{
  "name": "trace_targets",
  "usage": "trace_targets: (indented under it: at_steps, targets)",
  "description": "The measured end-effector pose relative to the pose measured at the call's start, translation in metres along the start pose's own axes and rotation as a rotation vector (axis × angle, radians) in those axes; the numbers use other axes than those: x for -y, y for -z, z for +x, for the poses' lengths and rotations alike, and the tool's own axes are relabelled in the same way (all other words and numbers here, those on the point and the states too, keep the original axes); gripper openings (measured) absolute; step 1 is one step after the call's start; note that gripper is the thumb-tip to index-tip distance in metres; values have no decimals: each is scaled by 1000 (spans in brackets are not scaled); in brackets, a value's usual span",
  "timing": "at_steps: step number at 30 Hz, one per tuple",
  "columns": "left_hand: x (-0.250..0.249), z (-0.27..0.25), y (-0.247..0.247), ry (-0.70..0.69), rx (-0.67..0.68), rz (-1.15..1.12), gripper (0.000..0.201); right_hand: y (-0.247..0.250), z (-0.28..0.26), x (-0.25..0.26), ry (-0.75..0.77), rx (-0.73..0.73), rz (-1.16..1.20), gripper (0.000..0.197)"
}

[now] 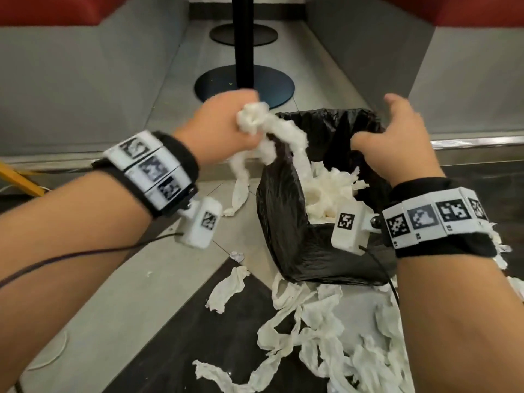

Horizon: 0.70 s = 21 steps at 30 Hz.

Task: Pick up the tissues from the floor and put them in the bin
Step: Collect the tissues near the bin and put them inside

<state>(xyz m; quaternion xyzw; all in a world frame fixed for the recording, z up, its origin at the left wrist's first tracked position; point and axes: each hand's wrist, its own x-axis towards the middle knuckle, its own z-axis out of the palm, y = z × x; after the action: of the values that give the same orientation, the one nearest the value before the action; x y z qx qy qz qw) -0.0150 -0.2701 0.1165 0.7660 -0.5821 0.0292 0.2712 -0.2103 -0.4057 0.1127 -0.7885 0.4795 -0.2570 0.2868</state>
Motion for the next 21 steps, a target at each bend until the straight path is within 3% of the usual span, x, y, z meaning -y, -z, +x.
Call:
trace_targets:
  at_steps: [2, 4, 8, 10, 11, 13, 17, 19, 21]
  targets:
    - [-26, 33, -13, -125, 14, -96, 12, 13, 0, 2, 77, -151, 58, 66]
    - [-45, 58, -36, -198, 126, -71, 21, 24, 0, 4, 124, -246, 96, 58]
    - [-64, 72, -82, -102, 618, 215, 71, 35, -1, 3, 136, -278, 128, 51]
    - [-65, 68, -86, -95, 756, 242, 84, 33, -1, 1, 140, -258, 110, 47]
    - [-61, 66, -85, -115, 755, 212, 87, 31, -2, 1, 149, -249, 100, 45]
    - [-50, 54, -74, -173, 627, 89, 84, 23, -3, 4, 179, -230, 91, 40]
    - [7, -8, -62, -222, 201, -29, 41, -6, -16, 23, 293, -115, 143, 22]
    - [52, -53, -82, -119, 248, -19, 28, -31, -32, 34, 373, 15, 144, 16]
    - [91, -100, -118, -5, 470, 16, 32, -63, -52, 39, 422, 187, 99, 11]
